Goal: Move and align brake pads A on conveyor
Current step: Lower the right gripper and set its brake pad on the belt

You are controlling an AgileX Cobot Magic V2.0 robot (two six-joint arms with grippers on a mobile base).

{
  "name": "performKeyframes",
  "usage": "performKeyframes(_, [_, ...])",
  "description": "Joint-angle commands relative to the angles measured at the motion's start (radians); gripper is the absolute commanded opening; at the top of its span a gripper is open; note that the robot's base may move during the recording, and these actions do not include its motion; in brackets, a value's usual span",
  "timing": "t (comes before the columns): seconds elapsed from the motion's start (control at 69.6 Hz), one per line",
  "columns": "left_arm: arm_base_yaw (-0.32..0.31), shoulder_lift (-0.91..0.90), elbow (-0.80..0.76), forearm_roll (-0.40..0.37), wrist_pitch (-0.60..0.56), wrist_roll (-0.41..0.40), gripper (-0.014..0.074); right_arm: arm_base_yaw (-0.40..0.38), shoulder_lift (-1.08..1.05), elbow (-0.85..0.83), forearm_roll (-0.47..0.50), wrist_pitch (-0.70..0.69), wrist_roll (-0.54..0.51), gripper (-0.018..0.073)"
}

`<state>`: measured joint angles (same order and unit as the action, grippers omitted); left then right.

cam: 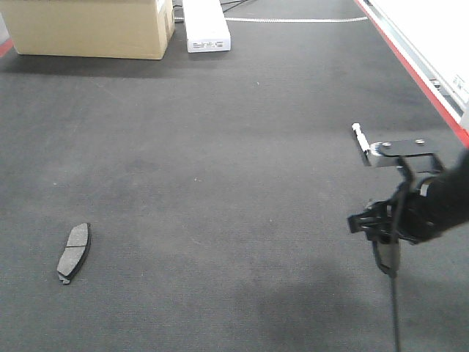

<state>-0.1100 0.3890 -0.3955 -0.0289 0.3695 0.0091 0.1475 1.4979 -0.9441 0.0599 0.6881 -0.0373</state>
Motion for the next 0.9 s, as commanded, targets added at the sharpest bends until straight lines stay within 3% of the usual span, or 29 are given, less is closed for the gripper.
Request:
performKeyframes(0.0, [-0.003,0.005,-0.025,0.0,-0.064,-0.002,0.0491,-0.005,0.042,-0.077,-0.001,-0.013,-0.012,0.0034])
performKeyframes(0.661, [-0.003,0.005,-0.025,0.0,-0.064,-0.002,0.0491,-0.005,0.257,-0.139,-0.013,-0.062,-0.054,0.0055])
performKeyframes(0.776, [-0.003,0.005,-0.025,0.0,-0.064,-0.002,0.0491,-0.005,0.258,-0.14,-0.012,-0.066,-0.051,0.0108])
performKeyframes(0.891, [-0.003,0.005,-0.025,0.0,-0.064,-0.002,0.0491,-0.005,0.258,-0.14,-0.01,-0.053,-0.051,0.0232])
